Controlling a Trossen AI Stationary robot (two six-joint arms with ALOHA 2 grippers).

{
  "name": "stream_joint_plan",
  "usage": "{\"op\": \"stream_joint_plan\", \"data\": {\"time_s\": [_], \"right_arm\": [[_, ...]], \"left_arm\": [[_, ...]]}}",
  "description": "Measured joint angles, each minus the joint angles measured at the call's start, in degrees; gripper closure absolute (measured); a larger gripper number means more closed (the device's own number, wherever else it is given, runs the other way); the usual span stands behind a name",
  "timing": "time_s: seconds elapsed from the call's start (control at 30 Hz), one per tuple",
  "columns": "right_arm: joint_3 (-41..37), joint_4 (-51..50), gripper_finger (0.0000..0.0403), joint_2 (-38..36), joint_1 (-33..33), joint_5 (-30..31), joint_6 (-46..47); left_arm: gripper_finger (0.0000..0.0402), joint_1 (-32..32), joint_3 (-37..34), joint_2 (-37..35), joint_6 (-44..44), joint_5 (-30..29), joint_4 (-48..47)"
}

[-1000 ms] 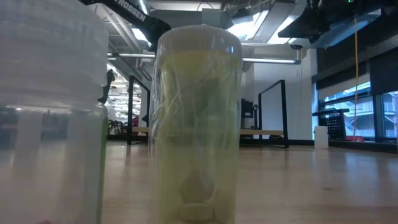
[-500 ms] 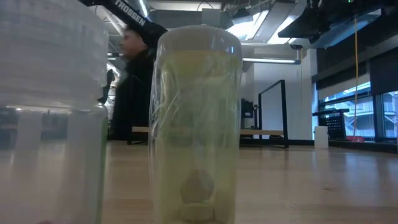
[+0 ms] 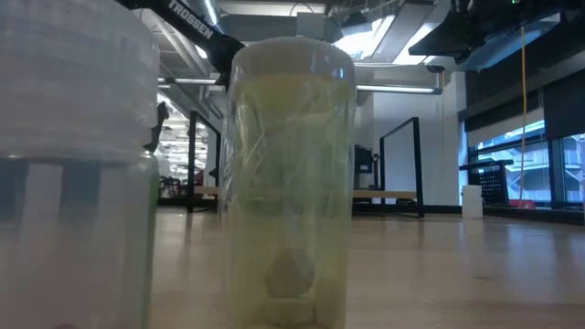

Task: Pick and place medicine bottles onto shelf by color
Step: Put the bottom right pink pill bottle on the shelf

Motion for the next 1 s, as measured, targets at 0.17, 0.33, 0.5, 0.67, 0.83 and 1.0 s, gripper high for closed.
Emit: {"op": "stream_joint_plan", "data": {"time_s": [0.17, 0.33, 0.5, 0.67, 0.83, 1.0], "right_arm": [[0.0, 0.0, 0.0397, 0.0, 0.0, 0.0, 0.0], [0.0, 0.0, 0.0397, 0.0, 0.0, 0.0, 0.0], [0.0, 0.0, 0.0397, 0.0, 0.0, 0.0, 0.0], [0.0, 0.0, 0.0397, 0.0, 0.0, 0.0, 0.0], [0.0, 0.0, 0.0397, 0.0, 0.0, 0.0, 0.0], [0.0, 0.0, 0.0397, 0.0, 0.0, 0.0, 0.0]], "left_arm": [[0.0319, 0.0, 0.0, 0.0, 0.1, 0.0, -0.1], [0.0319, 0.0, 0.0, 0.0, 0.1, 0.0, -0.1], [0.0319, 0.0, 0.0, 0.0, 0.1, 0.0, -0.2], [0.0319, 0.2, 0.0, 0.0, -0.3, 1.4, -0.2], [0.0315, 0.3, 0.0, 0.0, -0.4, 1.5, -0.2], [0.0306, 0.3, 0.0, 0.0, -0.4, 1.5, -0.2]]}}
